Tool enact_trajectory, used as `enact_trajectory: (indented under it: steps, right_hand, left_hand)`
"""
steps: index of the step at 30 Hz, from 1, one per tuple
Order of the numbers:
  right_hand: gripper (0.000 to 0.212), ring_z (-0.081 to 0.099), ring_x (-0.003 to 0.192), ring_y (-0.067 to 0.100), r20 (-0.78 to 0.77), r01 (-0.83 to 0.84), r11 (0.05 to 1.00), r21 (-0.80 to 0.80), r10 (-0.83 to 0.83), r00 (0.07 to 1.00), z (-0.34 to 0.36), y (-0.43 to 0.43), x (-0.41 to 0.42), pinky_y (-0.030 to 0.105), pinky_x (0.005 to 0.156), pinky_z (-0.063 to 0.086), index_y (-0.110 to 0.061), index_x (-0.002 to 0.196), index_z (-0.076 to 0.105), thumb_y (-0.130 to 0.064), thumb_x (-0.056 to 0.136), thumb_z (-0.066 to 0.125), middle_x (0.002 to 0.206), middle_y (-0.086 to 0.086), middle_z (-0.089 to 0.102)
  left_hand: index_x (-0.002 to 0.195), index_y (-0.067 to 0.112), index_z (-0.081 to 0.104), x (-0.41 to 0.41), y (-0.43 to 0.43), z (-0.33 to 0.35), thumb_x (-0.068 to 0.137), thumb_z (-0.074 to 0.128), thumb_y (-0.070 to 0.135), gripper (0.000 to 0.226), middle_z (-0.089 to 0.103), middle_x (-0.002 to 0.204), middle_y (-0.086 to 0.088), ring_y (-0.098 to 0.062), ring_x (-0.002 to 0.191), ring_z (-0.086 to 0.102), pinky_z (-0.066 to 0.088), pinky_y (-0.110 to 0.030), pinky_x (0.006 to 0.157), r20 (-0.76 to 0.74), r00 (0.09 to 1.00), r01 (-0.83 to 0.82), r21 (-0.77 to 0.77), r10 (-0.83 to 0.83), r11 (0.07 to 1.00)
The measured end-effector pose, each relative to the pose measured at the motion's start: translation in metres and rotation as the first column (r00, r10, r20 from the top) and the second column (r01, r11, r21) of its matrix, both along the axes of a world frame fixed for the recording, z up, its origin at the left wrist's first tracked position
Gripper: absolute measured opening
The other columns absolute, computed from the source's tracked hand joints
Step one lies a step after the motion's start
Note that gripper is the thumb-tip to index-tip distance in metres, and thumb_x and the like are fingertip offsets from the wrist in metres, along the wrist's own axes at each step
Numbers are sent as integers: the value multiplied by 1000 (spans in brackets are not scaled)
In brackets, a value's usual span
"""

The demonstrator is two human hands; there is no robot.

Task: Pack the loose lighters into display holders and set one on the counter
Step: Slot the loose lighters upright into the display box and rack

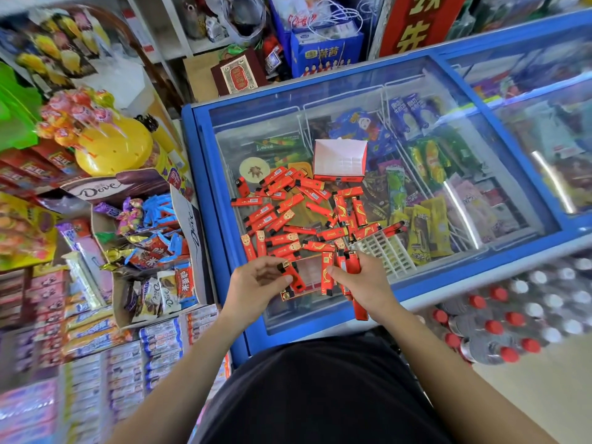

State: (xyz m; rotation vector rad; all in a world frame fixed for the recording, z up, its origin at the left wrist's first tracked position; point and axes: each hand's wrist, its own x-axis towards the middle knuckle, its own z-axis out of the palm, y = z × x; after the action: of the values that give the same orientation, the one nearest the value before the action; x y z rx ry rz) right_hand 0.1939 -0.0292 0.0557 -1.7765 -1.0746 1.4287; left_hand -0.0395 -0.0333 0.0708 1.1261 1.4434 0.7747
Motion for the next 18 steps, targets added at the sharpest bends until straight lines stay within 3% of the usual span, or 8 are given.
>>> enact_trajectory:
  steps: [3, 10, 14, 18]
  right_hand:
    - [42, 52, 50, 23, 102, -70, 995, 68, 63, 993, 0, -3, 0, 36, 51, 49, 11, 83, 51, -20, 84, 79, 67, 28, 52]
    - [35, 51, 54, 24, 203, -129, 988, 87, 109, 973, -4, -14, 5, 47, 54, 51, 6, 82, 55, -20, 82, 79, 68, 24, 55]
    - [39, 46, 51, 19, 224, -116, 990, 85, 94, 970, -9, -18, 7, 41, 52, 49, 2, 71, 48, -18, 81, 80, 53, 2, 45]
    - [40, 45, 52, 20, 217, -108, 991, 78, 89, 972, -13, -20, 7, 42, 53, 49, 6, 74, 49, -18, 80, 81, 55, 0, 44]
  left_hand:
    - [103, 29, 73, 0, -8, -4, 81, 84, 10, 30, 76, 88, 1, -12, 84, 72, 57, -20, 79, -33, 999, 27, 52, -25, 998]
    - [115, 26, 75, -3, -17, -14, 89, 78, 15, 29, 74, 92, 10, -10, 86, 69, 55, -17, 80, -113, 991, 80, 121, -66, 989]
    - [113, 25, 73, -4, -15, -18, 90, 77, 12, 27, 70, 93, 4, -11, 80, 68, 55, -19, 74, -173, 984, -4, 141, 28, 990]
    - [123, 23, 73, -2, -11, -22, 90, 76, 8, 36, 62, 91, 7, -9, 83, 63, 52, -13, 76, -284, 956, 152, 261, -75, 953]
